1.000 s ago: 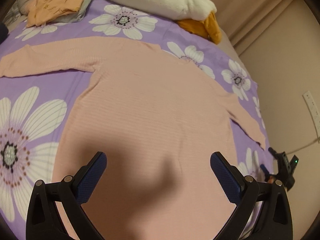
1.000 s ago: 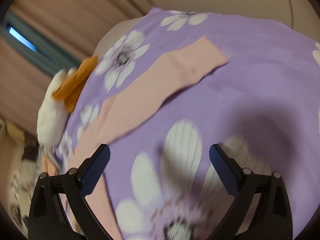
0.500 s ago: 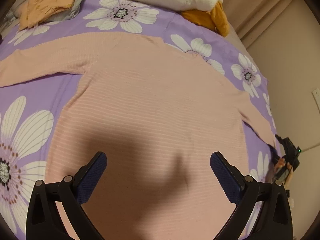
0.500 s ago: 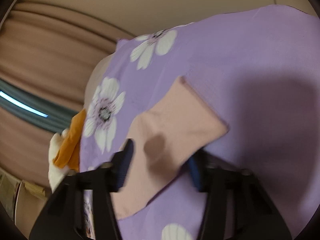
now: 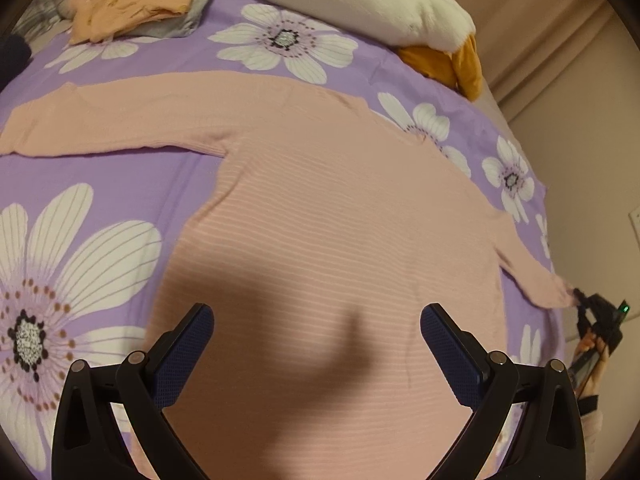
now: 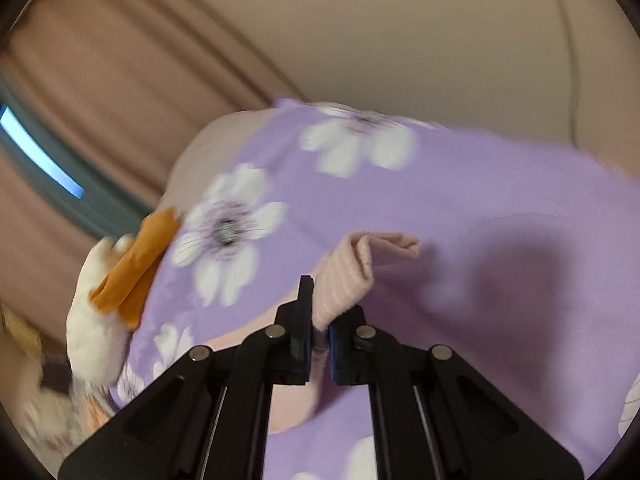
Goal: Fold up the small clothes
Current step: 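Grasp the pink sleeve cuff with the right tool and fold it across the body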
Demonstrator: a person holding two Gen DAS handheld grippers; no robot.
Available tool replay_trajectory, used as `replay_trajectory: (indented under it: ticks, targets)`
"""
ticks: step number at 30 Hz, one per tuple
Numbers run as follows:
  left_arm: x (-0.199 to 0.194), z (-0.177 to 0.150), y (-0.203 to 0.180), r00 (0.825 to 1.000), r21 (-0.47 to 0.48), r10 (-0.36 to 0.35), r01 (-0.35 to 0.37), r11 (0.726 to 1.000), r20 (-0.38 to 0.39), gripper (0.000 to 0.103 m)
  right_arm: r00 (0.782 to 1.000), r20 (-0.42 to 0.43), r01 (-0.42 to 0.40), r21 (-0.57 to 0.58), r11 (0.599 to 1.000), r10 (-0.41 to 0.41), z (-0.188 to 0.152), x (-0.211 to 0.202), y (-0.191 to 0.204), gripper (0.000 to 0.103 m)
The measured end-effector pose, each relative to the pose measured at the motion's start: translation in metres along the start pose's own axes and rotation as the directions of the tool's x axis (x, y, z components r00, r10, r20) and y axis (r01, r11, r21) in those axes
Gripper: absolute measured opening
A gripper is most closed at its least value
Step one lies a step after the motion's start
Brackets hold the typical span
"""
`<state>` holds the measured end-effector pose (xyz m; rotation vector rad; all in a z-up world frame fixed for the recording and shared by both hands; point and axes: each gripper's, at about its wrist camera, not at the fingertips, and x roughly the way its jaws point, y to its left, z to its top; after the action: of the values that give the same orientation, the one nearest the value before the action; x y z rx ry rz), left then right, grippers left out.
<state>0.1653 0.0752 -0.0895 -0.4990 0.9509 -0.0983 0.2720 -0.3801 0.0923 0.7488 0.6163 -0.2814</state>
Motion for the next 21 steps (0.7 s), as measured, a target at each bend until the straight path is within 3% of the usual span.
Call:
replay_trajectory:
  ticks: [5, 6, 10, 11, 13, 14, 16, 17, 21]
  targets:
    - [-0.012, 0.004, 0.02, 0.999, -0.043, 0.025, -0.023, 0.999, 0.027, 0.102, 0.998, -0.042, -0.061, -0.236, 0.97, 0.052, -0.016, 0.002, 0.123, 0.007]
    - [-0.015, 0.006, 0.026, 0.999, -0.055, 0.023, -0.021, 0.998, 0.034, 0.102, 0.997, -0.045, -0.07, -0.28, 0.957, 0.06, -0.025, -0.011, 0.108, 0.007]
    - [-0.028, 0.012, 0.049, 0.999, -0.11, 0.001, 0.005, 0.994, 0.053, 0.102, 0.992, -0.084, -0.121, -0.438, 0.891, 0.094, -0.08, -0.027, 0.166, 0.007]
    - [-0.03, 0.012, 0.053, 0.998, -0.115, 0.004, 0.002, 0.993, 0.057, 0.102, 0.989, -0.099, -0.142, -0.483, 0.864, 0.108, -0.096, -0.027, 0.205, 0.007]
    - [-0.035, 0.013, 0.064, 0.998, -0.122, 0.02, -0.012, 0.992, 0.062, 0.102, 0.987, -0.105, -0.157, -0.557, 0.815, 0.119, -0.129, -0.033, 0.239, 0.007]
    - [-0.036, 0.014, 0.069, 0.998, -0.126, 0.027, -0.019, 0.992, 0.063, 0.102, 0.986, -0.108, -0.163, -0.582, 0.797, 0.124, -0.143, -0.044, 0.218, 0.007]
    - [-0.039, 0.016, 0.079, 0.997, -0.138, 0.033, -0.024, 0.99, 0.065, 0.102, 0.981, -0.144, -0.19, -0.648, 0.737, 0.127, -0.181, -0.036, 0.242, 0.007]
    - [-0.039, 0.017, 0.084, 0.997, -0.143, 0.038, -0.028, 0.989, 0.065, 0.102, 0.98, -0.16, -0.198, -0.671, 0.715, 0.122, -0.19, -0.025, 0.235, 0.007]
    - [-0.039, 0.02, 0.094, 0.996, -0.16, 0.054, -0.043, 0.986, 0.068, 0.102, 0.97, -0.235, -0.228, -0.792, 0.566, 0.062, -0.281, 0.014, 0.218, 0.008]
